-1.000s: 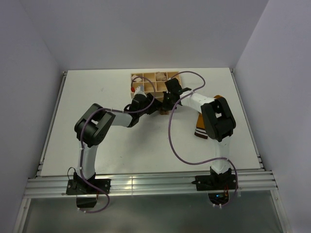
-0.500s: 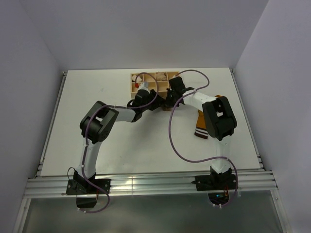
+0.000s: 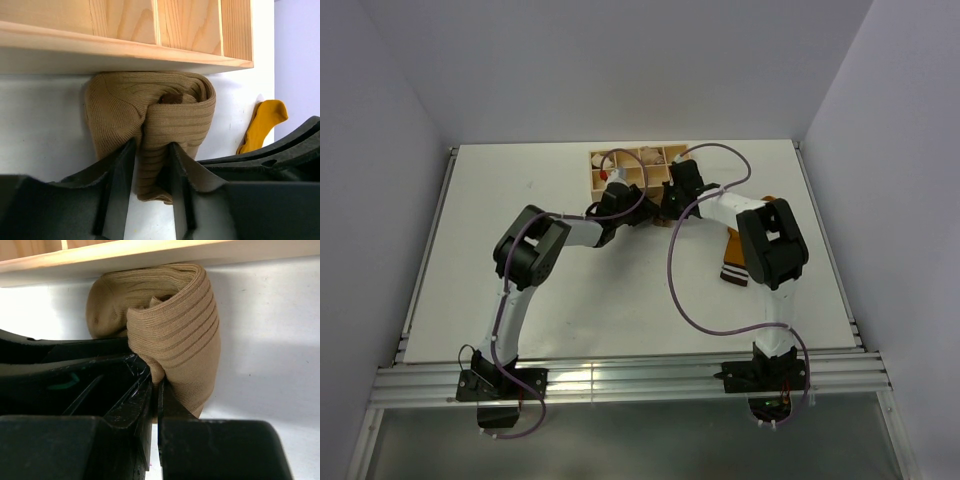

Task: Roll the socks
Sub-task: Roll the sock at the center of the board.

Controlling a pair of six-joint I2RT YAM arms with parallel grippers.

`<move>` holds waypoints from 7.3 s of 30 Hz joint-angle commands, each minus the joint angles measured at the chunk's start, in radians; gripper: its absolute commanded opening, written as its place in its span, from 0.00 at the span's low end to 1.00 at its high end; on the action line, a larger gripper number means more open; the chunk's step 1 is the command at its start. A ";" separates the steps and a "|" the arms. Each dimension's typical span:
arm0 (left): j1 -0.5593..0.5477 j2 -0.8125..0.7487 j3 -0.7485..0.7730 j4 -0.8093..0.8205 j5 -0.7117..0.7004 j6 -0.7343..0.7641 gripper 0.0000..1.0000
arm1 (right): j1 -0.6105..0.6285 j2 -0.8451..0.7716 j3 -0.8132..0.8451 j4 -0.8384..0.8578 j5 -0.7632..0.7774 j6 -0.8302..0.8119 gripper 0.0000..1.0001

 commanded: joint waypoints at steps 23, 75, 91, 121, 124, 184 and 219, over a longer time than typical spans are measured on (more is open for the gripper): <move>0.002 0.060 -0.009 0.001 0.060 -0.010 0.00 | -0.042 -0.349 -0.418 0.272 -0.298 0.051 0.45; 0.002 0.082 0.020 0.001 0.148 0.005 0.00 | -0.158 -0.019 -0.331 0.660 -0.318 0.200 0.13; 0.053 -0.164 -0.214 0.064 0.012 0.060 0.33 | -0.125 -0.068 -0.174 0.091 -0.135 -0.116 0.00; 0.047 0.019 -0.013 -0.010 0.043 0.071 0.36 | -0.114 -0.068 -0.139 -0.011 -0.236 -0.170 0.00; 0.025 0.013 -0.035 -0.005 0.032 0.065 0.13 | -0.111 -0.078 -0.128 -0.031 -0.210 -0.147 0.00; -0.070 -0.036 -0.477 0.662 0.227 -0.176 0.07 | 0.233 -0.081 0.060 -0.218 0.337 -0.342 0.00; -0.042 -0.040 -0.447 0.642 0.135 -0.248 0.36 | 0.250 -0.104 -0.049 -0.127 0.242 -0.359 0.00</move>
